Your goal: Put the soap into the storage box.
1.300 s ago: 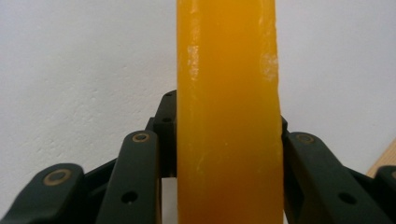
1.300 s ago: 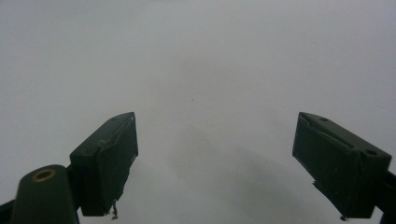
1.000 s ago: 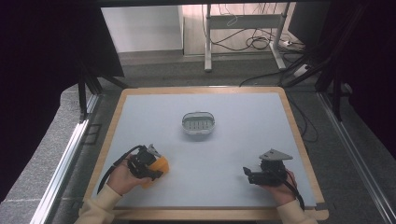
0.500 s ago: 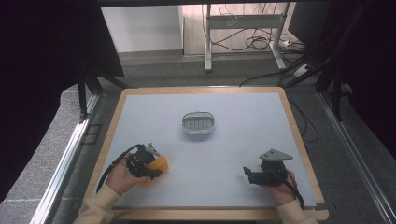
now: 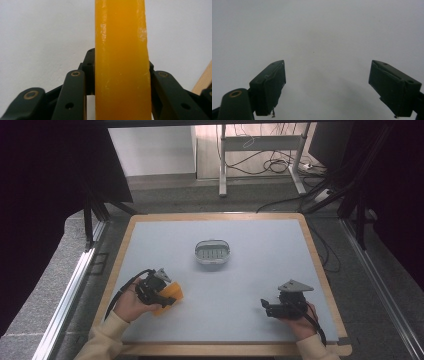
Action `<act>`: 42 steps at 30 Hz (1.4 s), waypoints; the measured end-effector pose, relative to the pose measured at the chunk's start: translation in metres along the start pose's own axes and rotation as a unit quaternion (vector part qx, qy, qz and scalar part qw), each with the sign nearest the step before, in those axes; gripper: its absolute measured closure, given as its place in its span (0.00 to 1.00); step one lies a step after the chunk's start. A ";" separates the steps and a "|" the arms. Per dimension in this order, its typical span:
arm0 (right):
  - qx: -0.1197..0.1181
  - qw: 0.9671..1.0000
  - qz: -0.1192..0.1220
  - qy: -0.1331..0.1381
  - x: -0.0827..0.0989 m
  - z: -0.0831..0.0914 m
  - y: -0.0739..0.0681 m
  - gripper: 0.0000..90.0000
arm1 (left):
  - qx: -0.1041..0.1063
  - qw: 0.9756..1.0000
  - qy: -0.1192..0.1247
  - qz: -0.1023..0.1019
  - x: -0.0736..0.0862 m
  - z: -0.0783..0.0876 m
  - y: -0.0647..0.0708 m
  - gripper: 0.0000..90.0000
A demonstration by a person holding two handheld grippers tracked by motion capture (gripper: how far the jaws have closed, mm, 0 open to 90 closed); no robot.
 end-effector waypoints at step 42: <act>0.002 1.000 -0.001 -0.003 0.001 0.000 0.001 0.17 | -0.005 1.000 0.012 -0.005 -0.019 0.009 -0.024 0.69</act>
Point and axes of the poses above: each handheld gripper's, and its own axes: z roughly backward along the jaws, x roughly out of its underside, y roughly to its right, the point moved 3 cm from there along -z, roughly forward along the jaws, and after that the axes turned 14 degrees about -z, right-handed, at the moved point
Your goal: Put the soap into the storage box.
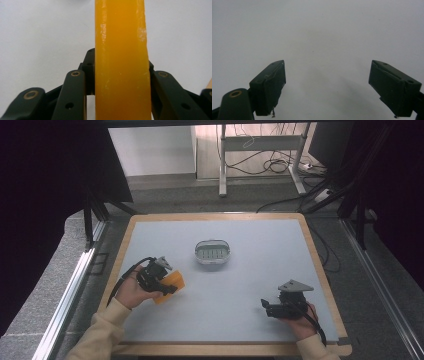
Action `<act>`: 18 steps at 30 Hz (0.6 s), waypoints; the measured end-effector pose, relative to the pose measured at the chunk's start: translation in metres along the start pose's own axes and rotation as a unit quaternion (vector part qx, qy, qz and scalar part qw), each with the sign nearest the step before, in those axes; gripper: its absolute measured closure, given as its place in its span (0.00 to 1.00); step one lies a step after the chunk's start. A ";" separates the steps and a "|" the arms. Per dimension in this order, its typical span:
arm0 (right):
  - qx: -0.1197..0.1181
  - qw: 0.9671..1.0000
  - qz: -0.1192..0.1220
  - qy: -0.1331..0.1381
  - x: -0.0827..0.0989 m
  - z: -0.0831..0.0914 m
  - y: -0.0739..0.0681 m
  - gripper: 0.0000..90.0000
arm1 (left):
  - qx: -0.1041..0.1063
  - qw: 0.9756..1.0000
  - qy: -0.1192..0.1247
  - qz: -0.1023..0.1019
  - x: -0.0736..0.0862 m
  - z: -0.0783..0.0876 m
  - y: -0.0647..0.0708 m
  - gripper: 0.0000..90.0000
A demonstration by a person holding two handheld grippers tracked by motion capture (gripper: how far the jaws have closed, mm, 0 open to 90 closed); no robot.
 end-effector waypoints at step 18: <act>0.001 1.000 0.001 -0.001 0.000 0.000 0.000 0.17 | -0.006 1.000 0.012 -0.003 -0.014 0.008 -0.005 0.69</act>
Point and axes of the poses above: each handheld gripper's, and its own axes: z roughly backward along the jaws, x roughly out of its underside, y roughly to its right, the point moved 3 cm from there along -z, roughly forward along the jaws, and after that the axes turned 14 degrees about -z, right-handed, at the moved point
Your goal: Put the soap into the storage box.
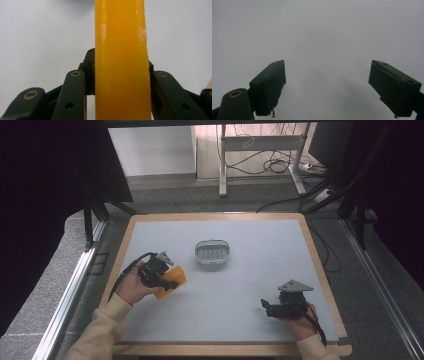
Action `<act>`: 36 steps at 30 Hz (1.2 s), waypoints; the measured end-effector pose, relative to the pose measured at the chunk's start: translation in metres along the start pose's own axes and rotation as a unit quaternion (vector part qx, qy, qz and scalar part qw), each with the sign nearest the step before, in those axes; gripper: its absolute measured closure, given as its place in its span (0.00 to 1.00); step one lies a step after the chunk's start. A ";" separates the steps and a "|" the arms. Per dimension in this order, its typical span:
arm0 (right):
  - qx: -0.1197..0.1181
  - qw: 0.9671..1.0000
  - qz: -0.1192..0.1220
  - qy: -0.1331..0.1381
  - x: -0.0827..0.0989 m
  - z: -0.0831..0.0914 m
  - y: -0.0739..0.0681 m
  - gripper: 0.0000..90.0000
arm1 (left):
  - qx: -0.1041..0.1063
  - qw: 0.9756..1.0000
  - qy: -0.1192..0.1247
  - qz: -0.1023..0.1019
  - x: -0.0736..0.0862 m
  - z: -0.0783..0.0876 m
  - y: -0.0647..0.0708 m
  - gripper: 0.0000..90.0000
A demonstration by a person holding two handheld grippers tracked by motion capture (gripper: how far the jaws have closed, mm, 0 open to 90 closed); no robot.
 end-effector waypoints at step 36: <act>0.002 1.000 0.000 -0.002 0.001 -0.001 0.001 0.17 | -0.004 0.999 0.017 -0.027 -0.033 0.009 -0.003 0.69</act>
Point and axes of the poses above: each handheld gripper's, and its own axes: z roughly backward along the jaws, x roughly out of its underside, y roughly to its right, the point moved 3 cm from there along -z, roughly forward along the jaws, and after that the axes turned 14 degrees about -z, right-handed, at the moved point
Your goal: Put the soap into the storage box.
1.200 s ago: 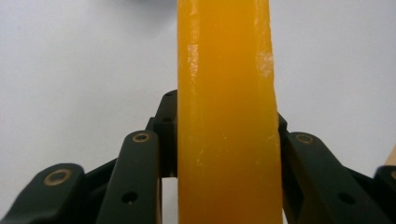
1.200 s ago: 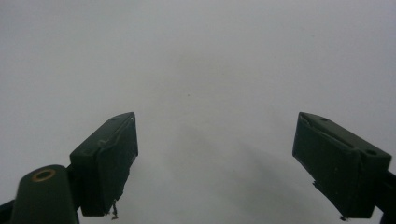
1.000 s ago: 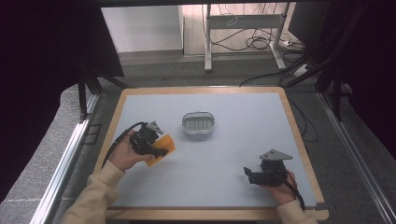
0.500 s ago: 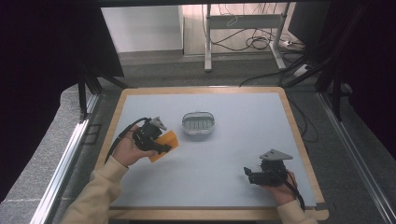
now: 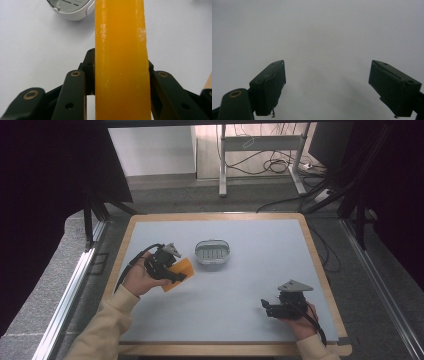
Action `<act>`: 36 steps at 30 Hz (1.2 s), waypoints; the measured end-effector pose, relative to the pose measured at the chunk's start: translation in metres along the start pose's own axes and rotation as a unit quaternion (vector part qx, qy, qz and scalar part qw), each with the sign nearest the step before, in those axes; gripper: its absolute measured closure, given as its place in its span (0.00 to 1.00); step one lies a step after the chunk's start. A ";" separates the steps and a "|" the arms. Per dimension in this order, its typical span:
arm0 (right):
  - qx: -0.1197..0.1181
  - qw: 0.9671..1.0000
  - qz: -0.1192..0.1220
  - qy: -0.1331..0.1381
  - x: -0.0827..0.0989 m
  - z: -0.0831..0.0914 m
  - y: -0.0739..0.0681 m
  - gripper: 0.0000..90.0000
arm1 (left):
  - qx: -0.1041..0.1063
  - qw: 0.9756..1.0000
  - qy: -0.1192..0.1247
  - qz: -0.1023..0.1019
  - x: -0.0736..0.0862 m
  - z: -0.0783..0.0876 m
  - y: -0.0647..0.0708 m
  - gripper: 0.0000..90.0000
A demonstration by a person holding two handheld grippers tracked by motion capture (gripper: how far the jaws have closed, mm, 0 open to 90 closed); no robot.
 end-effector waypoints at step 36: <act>-0.004 1.000 0.000 0.004 0.000 0.000 0.000 0.16 | 0.002 1.000 0.004 -0.021 -0.029 -0.004 -0.015 0.69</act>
Point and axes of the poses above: each handheld gripper's, and its own axes: z roughly backward along the jaws, x roughly out of its underside, y roughly to its right, the point moved 3 cm from there along -z, roughly forward along the jaws, and after that the axes turned 14 degrees about -z, right-handed, at the moved point
